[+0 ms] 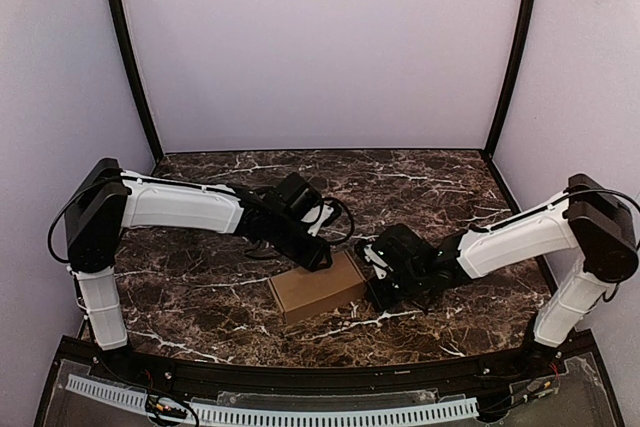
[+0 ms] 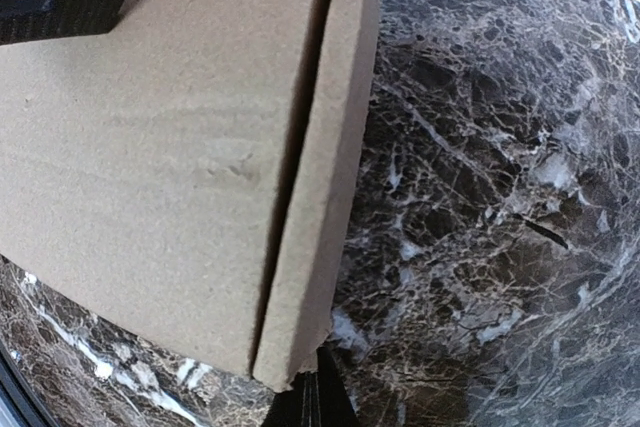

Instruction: Fold the paper box

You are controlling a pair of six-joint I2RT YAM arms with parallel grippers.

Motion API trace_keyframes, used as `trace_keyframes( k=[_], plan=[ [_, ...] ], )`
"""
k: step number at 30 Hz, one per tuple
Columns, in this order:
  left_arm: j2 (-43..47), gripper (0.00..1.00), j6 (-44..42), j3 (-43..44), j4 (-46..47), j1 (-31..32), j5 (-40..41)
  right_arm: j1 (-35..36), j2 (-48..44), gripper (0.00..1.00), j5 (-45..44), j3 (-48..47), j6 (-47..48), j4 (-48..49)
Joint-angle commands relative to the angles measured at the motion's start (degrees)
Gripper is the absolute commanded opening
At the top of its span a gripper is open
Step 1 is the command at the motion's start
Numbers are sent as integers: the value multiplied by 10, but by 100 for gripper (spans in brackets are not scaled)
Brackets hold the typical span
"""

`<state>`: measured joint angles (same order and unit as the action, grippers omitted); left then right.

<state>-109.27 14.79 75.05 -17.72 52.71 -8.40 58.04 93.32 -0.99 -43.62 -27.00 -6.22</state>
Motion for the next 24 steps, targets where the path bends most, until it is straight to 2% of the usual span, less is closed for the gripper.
trace_keyframes(
  k=[1, 10, 16, 24],
  plan=[
    [-17, 32, -20, -14, -3, 9, -38, -9, 20, 0, -9, -20, 32, 54],
    [-27, 31, -24, -23, 5, 20, -49, -17, 35, 0, -41, -26, 71, 134],
    [-30, 30, -21, -32, 17, 30, -59, -31, 40, 0, -19, -17, 104, 177],
    [-27, 30, -14, -33, 18, 37, -50, -44, 12, 1, 8, 10, 124, 171]
  ],
)
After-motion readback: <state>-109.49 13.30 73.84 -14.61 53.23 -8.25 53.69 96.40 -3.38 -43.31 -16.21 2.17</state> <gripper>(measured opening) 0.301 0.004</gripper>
